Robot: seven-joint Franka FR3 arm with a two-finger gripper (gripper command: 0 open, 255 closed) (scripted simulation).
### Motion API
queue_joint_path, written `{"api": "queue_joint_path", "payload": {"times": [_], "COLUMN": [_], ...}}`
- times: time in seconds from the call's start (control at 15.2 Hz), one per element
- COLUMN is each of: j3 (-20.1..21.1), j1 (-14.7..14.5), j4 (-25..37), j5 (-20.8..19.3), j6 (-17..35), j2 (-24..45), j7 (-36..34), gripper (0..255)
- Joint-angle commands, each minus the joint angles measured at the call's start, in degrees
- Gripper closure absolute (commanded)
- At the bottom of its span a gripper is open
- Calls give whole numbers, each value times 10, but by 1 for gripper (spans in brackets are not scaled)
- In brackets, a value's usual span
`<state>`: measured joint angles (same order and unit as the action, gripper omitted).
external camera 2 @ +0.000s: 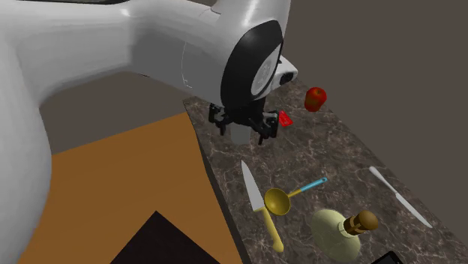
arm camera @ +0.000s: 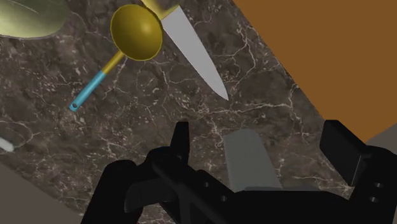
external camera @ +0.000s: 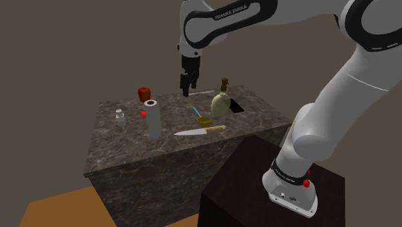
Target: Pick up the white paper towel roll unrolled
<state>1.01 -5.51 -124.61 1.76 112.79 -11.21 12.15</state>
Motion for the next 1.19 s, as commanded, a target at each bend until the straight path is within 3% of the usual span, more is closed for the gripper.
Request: {"api": "queue_joint_path", "payload": {"times": [0.0, 0.92, 1.12], "j3": [6, 44, 43], "j1": [-6, -54, -55], "j4": [29, 299, 294], "j5": [-4, -61, -63], "j6": [19, 66, 79], "j2": [42, 319, 327], "j7": [8, 54, 54], "gripper": [0, 0, 0]}}
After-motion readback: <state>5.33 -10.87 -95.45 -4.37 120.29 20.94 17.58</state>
